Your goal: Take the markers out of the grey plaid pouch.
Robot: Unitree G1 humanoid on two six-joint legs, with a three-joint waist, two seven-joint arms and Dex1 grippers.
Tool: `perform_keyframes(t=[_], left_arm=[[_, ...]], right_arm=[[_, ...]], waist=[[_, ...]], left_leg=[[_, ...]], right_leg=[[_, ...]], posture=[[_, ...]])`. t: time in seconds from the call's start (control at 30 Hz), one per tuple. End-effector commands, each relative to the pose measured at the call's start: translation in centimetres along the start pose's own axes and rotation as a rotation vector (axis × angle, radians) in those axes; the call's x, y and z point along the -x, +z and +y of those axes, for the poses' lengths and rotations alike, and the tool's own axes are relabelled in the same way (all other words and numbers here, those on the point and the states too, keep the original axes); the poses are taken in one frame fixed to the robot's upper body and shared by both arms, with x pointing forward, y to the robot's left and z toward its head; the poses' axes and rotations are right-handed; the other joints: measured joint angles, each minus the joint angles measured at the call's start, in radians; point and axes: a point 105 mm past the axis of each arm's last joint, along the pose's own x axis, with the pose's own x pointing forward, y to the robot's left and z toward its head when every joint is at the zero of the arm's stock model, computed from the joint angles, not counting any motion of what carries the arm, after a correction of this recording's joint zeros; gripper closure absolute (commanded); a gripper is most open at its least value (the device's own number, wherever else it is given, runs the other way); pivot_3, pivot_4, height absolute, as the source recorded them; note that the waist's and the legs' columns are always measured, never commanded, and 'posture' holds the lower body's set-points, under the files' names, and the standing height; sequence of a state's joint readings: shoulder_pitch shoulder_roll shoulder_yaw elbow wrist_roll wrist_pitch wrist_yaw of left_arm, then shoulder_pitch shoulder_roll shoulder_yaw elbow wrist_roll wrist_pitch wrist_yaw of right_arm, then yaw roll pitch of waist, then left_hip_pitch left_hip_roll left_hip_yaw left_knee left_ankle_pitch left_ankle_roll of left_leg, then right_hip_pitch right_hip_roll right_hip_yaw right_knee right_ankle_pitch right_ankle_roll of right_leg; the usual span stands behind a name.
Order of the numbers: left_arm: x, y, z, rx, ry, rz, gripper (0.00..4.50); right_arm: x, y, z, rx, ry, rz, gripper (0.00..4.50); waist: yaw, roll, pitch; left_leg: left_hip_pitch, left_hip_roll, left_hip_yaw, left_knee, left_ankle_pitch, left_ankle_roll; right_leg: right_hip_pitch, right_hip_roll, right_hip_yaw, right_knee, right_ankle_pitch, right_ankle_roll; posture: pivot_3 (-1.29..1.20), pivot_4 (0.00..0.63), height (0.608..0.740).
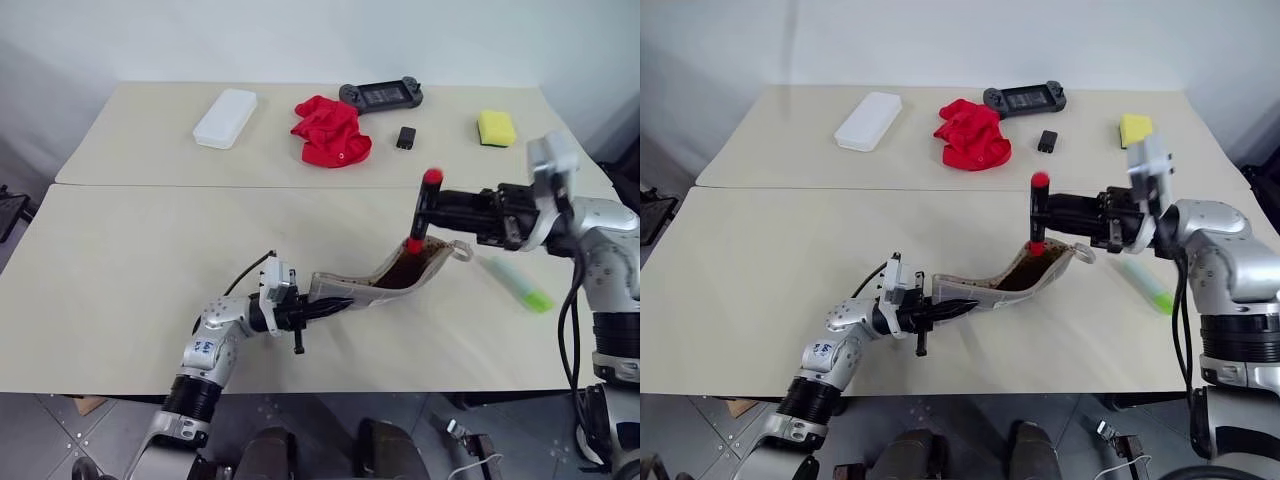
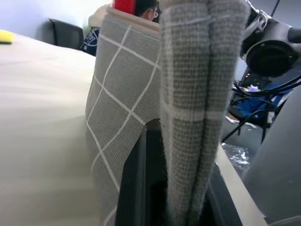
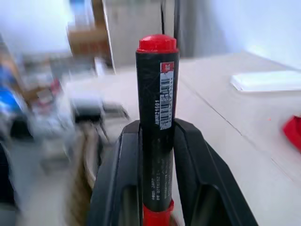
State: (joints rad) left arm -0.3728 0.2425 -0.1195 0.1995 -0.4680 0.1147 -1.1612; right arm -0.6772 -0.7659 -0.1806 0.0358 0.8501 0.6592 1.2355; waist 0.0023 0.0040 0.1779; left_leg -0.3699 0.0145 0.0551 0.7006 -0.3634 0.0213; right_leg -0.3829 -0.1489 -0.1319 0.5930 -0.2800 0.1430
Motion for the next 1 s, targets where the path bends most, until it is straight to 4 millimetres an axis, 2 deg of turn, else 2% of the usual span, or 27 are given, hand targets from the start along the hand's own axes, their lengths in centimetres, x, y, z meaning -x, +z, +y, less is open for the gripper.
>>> perform_keyframes(t=[0.03,0.13,0.23,0.3,0.37,0.43,0.5,0.73,0.83,0.9,1.0], left_arm=[[0.5,1.0,-0.2,0.018,-0.015,-0.008,4.5],[1.0,1.5,-0.6,0.062,-0.029,-0.008,4.5],[3.0,2.2,-1.2,0.101,-0.021,0.01,4.5],[4.0,2.2,-1.4,0.106,0.0,0.027,4.5],[4.5,2.1,-1.3,0.104,0.019,0.036,4.5],[5.0,2.1,-1.2,0.102,0.04,0.037,4.5],[5.0,2.3,-1.1,0.098,0.049,0.032,4.5],[4.6,2.1,-1.2,0.091,0.062,0.015,4.5],[4.9,2.3,-1.3,0.062,0.075,0.021,4.5],[5.1,2.9,-1.4,0.055,0.081,0.014,4.5],[5.9,3.7,-1.4,0.063,0.114,-0.01,4.5]], right_arm=[[1.8,3.4,0.0,-0.086,-0.067,-0.08,3.95],[3.7,3.1,-0.8,-0.17,-0.151,-0.006,3.95],[7.6,0.0,-2.0,-0.253,-0.33,0.245,3.95],[9.1,-1.4,-2.4,-0.31,-0.405,0.338,3.95],[9.8,-3.1,-2.2,-0.331,-0.421,0.447,3.95],[11.1,-5.9,-2.4,-0.353,-0.49,0.6,3.95],[12.1,-7.5,-3.1,-0.347,-0.568,0.663,3.95],[12.9,-10.2,-5.2,-0.35,-0.745,0.715,3.95],[12.9,-9.8,-6.5,-0.345,-0.825,0.656,2.93],[12.6,-9.2,-6.5,-0.295,-0.778,0.645,2.23],[11.2,-7.3,-6.4,-0.134,-0.656,0.544,1.19]], waist=[[0.0,0.0,0.0],[0.005,0.0,0.0],[0.011,0.001,0.0],[0.01,0.001,0.0],[0.01,0.001,0.001],[0.009,0.001,0.001],[0.009,0.001,0.001],[0.01,0.001,0.001],[0.01,0.001,0.001],[0.015,0.002,0.001],[0.018,0.002,0.001]], left_leg=[[0.0,0.0,0.0,0.0,0.0,0.0],[-0.001,0.0,0.0,0.0,0.0,0.0],[-0.001,-0.001,0.0,-0.001,-0.001,0.001],[-0.001,-0.002,0.002,-0.002,-0.001,0.002],[-0.001,-0.002,0.005,-0.002,-0.001,0.002],[-0.001,-0.002,0.007,-0.002,-0.001,0.002],[-0.001,-0.002,0.008,-0.002,-0.001,0.002],[-0.003,-0.002,0.011,-0.002,-0.001,0.002],[-0.003,-0.002,0.011,-0.001,-0.001,0.002],[-0.003,-0.002,0.011,-0.001,-0.001,0.002],[-0.004,-0.002,0.012,-0.002,-0.001,0.001]], right_leg=[[0.0,0.0,0.0,0.0,0.0,0.0],[0.0,-0.001,0.0,0.0,0.0,0.0],[-0.001,-0.001,0.0,-0.002,0.0,0.0],[-0.002,-0.001,0.001,-0.002,0.0,0.0],[-0.003,-0.001,0.002,-0.002,0.0,0.0],[-0.003,0.0,0.003,-0.001,0.0,0.0],[-0.004,0.0,0.003,-0.001,0.0,0.0],[-0.008,0.0,0.007,0.001,0.0,0.0],[-0.008,0.0,0.007,0.001,0.0,0.0],[-0.009,0.0,0.007,0.002,0.0,0.001],[-0.01,0.0,0.007,0.001,0.0,0.0]], posture=[[0.0,0.15,0.74],[0.0,0.15,0.74],[0.0,0.15,0.74],[0.0,0.15,0.74],[0.0,0.15,0.74],[0.0,0.15,0.74],[0.0,0.15,0.74],[0.0,0.15,0.74],[0.0,0.15,0.74],[0.0,0.15,0.74],[0.0,0.15,0.74]])
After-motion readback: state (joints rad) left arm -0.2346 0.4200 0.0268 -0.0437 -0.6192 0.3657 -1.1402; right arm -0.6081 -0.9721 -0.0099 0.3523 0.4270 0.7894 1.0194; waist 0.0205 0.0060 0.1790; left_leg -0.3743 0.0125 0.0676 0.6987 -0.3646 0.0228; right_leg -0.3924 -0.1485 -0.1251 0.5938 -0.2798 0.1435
